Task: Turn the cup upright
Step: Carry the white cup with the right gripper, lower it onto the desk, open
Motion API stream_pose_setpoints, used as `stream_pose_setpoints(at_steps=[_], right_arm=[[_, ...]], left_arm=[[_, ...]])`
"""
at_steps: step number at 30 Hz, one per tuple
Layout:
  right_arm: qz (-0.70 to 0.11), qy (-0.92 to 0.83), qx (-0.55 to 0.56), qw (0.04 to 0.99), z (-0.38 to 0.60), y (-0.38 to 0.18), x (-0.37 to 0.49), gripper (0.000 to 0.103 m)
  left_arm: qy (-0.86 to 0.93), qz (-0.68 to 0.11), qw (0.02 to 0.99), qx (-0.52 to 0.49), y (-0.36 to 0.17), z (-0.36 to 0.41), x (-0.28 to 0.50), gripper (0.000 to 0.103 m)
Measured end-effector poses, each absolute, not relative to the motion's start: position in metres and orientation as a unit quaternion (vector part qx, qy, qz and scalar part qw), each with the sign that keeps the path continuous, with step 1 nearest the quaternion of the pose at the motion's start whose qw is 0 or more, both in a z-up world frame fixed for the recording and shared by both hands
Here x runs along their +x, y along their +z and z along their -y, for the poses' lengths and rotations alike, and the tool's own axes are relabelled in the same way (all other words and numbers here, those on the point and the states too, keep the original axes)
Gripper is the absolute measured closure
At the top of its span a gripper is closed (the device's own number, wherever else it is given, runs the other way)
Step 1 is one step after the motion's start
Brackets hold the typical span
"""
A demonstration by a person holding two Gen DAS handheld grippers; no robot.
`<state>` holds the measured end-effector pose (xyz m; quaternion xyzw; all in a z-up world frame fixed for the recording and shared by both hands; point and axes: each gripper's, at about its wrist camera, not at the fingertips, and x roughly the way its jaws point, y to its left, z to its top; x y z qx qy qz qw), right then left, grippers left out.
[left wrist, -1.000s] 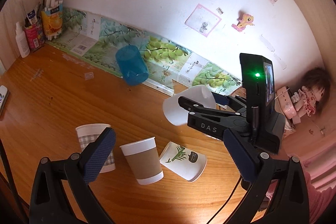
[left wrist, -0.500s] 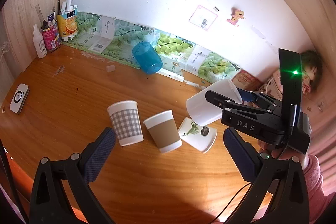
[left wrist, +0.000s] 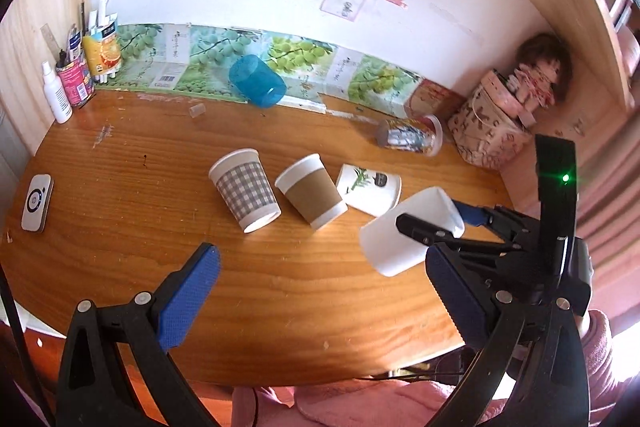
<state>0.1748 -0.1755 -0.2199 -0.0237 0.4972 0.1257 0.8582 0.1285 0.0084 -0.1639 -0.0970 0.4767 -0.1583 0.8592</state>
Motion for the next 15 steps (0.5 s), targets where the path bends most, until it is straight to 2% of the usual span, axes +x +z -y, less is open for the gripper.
stream_pose_setpoints(at_steps=[15], right_arm=[[-0.56, 0.084, 0.01, 0.824, 0.147, -0.259, 0.099, 0.036]], left_arm=[[-0.223, -0.512, 0.829, -0.035, -0.18, -0.022, 0.094, 0.001]])
